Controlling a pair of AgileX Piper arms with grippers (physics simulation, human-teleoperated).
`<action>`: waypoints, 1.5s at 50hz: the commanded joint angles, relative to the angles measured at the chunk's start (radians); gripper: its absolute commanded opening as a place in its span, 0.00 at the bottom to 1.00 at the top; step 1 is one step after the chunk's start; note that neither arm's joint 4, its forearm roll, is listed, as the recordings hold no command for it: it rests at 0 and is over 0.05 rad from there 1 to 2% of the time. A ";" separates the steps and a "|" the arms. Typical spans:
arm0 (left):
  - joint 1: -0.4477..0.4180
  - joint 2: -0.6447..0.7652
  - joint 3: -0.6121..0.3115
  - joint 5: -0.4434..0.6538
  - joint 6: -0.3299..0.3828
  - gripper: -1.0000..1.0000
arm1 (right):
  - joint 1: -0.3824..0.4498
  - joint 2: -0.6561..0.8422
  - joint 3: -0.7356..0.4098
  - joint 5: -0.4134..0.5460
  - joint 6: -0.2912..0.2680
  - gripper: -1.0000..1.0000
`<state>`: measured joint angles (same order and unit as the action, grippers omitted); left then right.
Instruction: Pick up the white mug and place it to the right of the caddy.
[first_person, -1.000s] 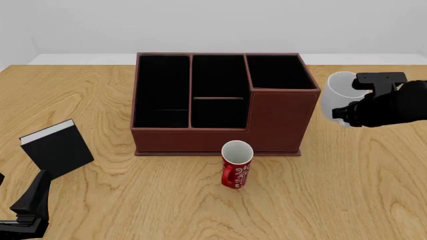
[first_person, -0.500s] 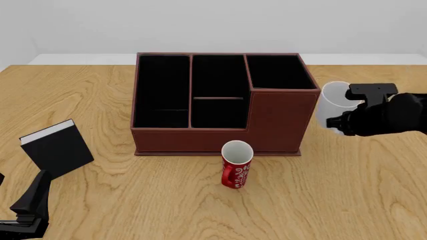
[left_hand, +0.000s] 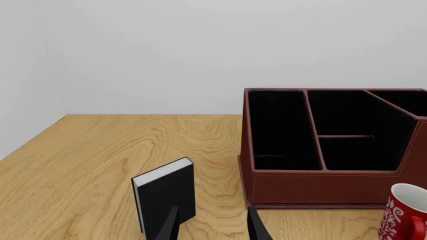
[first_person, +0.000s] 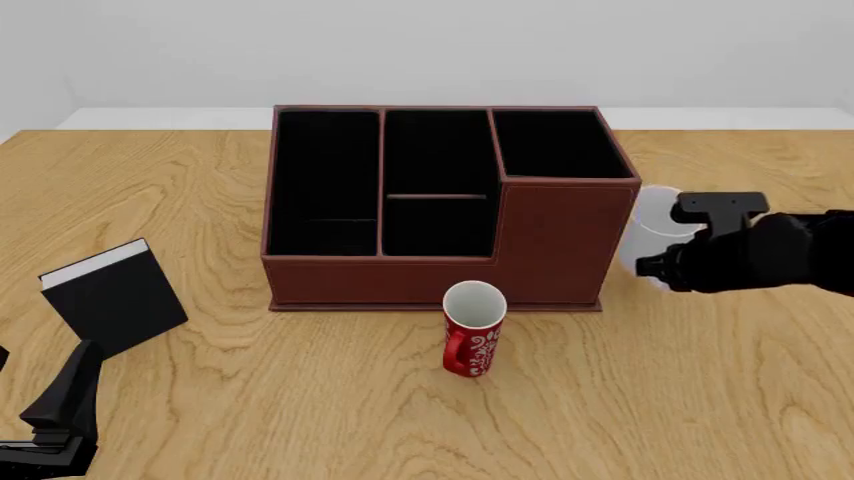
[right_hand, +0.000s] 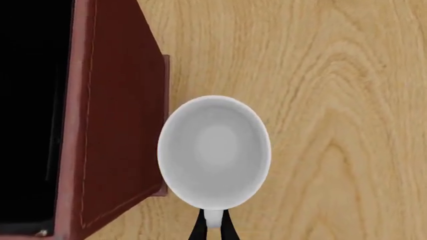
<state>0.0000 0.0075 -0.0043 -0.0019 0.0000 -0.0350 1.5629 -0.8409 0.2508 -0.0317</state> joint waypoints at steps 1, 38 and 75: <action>0.000 0.000 0.000 0.000 0.000 1.00 | 0.013 0.029 0.024 -0.044 0.026 0.00; 0.000 0.000 0.000 0.000 0.000 1.00 | 0.006 0.095 0.067 -0.120 0.059 0.00; 0.000 0.000 0.000 0.000 0.000 1.00 | 0.005 0.108 0.075 -0.134 0.069 1.00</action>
<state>0.0000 0.0075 -0.0043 -0.0019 0.0000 -0.0306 1.6617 -0.7675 0.1195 0.0322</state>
